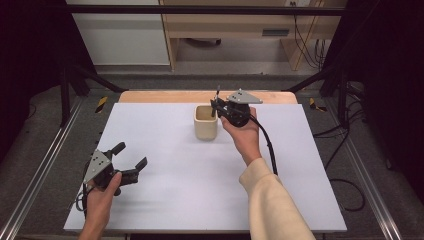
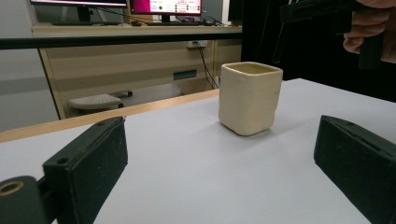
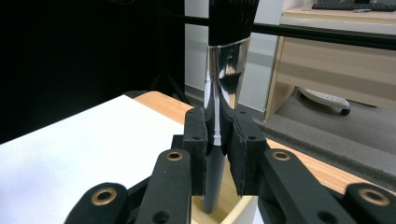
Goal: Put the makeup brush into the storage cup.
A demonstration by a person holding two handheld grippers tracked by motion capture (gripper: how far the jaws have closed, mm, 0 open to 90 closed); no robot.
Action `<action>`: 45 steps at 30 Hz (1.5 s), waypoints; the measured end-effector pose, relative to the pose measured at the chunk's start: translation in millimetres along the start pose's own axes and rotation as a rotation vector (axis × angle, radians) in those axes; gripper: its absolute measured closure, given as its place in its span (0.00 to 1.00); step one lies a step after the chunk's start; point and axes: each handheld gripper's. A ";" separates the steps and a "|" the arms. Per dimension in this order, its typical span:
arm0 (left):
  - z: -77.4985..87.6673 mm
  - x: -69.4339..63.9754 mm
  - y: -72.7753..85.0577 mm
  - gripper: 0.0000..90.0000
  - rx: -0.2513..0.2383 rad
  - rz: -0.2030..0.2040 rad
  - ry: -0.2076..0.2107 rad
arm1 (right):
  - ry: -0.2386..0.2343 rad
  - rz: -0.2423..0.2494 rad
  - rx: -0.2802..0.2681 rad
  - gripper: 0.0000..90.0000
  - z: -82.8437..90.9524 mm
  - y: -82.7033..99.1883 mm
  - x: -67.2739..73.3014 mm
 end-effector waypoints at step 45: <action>7.5 -2.4 -10.1 0.03 -0.054 -0.005 0.013 | -0.035 0.010 0.069 0.76 -20.5 18.3 14.6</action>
Point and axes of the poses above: each handheld gripper's, and its own axes: z roughly backward along the jaws, y roughly out of its underside, x roughly to its left, and after that the axes turned 7 degrees about z, right-handed
